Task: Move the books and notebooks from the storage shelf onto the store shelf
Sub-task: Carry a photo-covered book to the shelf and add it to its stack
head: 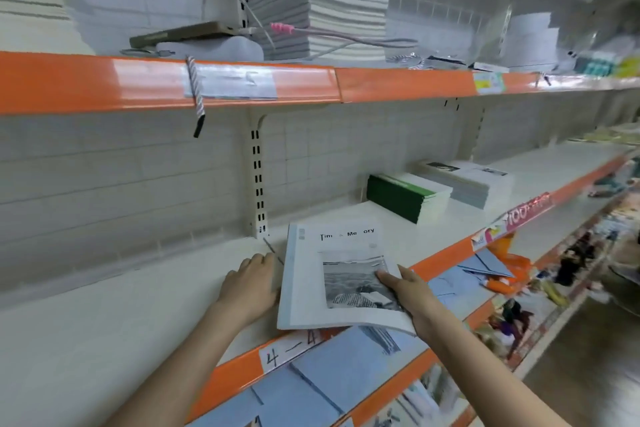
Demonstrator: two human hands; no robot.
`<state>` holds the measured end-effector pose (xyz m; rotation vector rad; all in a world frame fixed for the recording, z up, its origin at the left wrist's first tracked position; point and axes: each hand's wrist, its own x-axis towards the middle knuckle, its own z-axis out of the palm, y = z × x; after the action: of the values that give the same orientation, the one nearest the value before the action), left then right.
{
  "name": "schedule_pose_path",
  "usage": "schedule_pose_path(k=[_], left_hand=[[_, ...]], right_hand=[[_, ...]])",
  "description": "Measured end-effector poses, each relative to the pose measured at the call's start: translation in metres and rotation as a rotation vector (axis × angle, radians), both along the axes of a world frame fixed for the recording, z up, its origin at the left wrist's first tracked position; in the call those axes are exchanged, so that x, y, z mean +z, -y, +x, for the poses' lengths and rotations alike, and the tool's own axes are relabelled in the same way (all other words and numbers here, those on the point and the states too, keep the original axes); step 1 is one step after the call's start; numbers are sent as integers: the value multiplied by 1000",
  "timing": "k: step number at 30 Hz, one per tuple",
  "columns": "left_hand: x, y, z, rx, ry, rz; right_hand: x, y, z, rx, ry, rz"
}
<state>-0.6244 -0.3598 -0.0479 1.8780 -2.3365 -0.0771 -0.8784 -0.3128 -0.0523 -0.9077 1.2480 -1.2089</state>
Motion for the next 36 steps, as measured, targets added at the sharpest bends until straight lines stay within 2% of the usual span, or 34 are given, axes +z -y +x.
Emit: schedule_pose_path(k=[12, 20, 36], left_hand=[[-1, 95, -124, -111, -77, -50], [15, 158, -191, -104, -114, -65], [44, 214, -312, -124, -88, -162]], right_hand=[[16, 66, -112, -46, 9, -33], [34, 129, -182, -24, 9, -63], [40, 206, -308, -84, 45, -55]])
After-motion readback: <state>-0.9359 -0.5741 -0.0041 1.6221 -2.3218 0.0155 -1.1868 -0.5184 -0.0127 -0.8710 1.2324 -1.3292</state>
